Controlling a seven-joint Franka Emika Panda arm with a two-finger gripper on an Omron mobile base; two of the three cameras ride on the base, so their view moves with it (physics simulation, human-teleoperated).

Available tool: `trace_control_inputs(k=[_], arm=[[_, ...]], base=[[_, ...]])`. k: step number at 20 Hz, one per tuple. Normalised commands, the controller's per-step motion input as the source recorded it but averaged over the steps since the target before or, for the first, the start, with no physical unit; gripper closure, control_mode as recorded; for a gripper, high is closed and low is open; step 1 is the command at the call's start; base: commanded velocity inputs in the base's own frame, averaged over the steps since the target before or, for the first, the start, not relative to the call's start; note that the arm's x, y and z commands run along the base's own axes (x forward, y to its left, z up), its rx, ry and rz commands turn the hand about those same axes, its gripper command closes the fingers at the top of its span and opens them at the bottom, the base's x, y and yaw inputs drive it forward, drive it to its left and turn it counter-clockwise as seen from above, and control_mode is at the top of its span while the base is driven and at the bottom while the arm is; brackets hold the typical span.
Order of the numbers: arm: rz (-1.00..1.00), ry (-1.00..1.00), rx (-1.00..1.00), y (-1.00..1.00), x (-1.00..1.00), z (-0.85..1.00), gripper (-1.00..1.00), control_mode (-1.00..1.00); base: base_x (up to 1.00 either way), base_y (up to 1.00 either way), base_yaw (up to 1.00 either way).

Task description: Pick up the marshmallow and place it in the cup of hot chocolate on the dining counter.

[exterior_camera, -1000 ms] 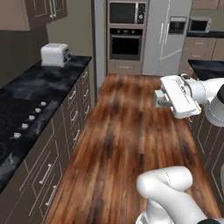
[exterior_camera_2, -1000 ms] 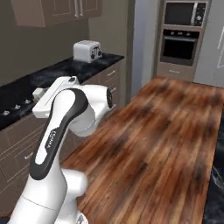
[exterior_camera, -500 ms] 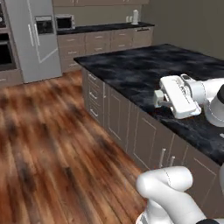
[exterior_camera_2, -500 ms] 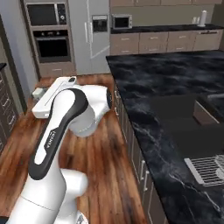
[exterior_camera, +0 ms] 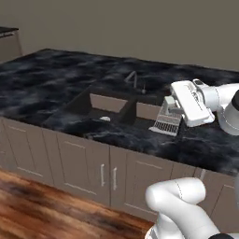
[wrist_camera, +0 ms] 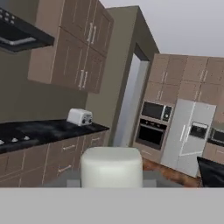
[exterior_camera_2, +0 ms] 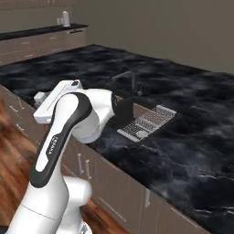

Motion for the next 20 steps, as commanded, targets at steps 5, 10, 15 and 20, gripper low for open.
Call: trace_control_inputs(k=[5, 10, 15, 20], arm=[[0.00, 0.00, 0.00, 0.00, 0.00, 0.00, 1.00, 1.00], [0.00, 0.00, 0.00, 0.00, 0.00, 0.00, 1.00, 1.00], [0.00, 0.00, 0.00, 0.00, 0.00, 0.00, 1.00, 1.00], [0.00, 0.00, 0.00, 0.00, 0.00, 0.00, 1.00, 1.00]], base=[[0.00, 0.28, -0.95], [0.00, 0.95, -0.64], [0.00, 0.65, -0.43], [-0.11, -0.42, -0.41]])
